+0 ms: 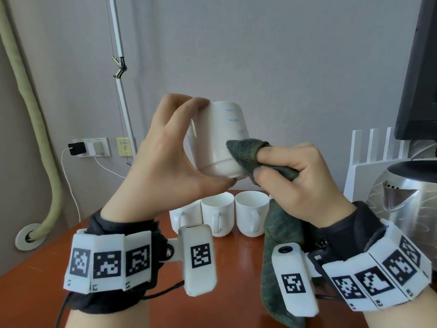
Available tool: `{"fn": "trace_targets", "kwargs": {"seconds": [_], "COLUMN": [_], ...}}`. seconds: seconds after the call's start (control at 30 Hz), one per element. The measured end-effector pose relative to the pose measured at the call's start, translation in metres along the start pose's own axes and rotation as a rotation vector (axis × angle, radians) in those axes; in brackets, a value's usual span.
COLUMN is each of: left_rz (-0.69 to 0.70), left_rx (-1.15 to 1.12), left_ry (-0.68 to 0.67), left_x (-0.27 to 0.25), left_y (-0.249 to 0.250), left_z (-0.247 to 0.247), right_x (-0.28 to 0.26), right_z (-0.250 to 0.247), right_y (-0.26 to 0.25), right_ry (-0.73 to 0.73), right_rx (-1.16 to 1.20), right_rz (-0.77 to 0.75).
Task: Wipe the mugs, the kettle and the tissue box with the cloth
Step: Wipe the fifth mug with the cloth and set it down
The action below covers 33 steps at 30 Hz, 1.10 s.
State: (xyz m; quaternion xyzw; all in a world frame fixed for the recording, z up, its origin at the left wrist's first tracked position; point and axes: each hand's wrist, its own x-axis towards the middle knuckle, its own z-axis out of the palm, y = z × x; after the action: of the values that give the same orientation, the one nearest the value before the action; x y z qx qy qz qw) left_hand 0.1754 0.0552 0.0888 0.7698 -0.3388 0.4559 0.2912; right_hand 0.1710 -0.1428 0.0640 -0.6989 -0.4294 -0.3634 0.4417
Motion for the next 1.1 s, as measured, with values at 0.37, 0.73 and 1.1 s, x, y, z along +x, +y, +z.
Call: {"fn": "trace_targets", "kwargs": {"seconds": [0.37,0.73,1.1], "left_rz": [-0.012,0.012,0.045], "left_rx": [-0.065,-0.090,-0.074], "left_ry": [-0.002,-0.022,-0.079], "left_x": [0.000,0.001,0.001], "left_y": [-0.003,0.002,0.004], "left_z": [0.003,0.005,0.010], "right_x": [0.001,0.003,0.003], "right_z": [0.001,-0.005,-0.004], "right_y": [0.007,0.003,0.000], "right_ry": [0.111,0.178,0.083], "right_rx": [0.078,0.138,0.041], "right_rz": [0.144,0.182,0.116]}}
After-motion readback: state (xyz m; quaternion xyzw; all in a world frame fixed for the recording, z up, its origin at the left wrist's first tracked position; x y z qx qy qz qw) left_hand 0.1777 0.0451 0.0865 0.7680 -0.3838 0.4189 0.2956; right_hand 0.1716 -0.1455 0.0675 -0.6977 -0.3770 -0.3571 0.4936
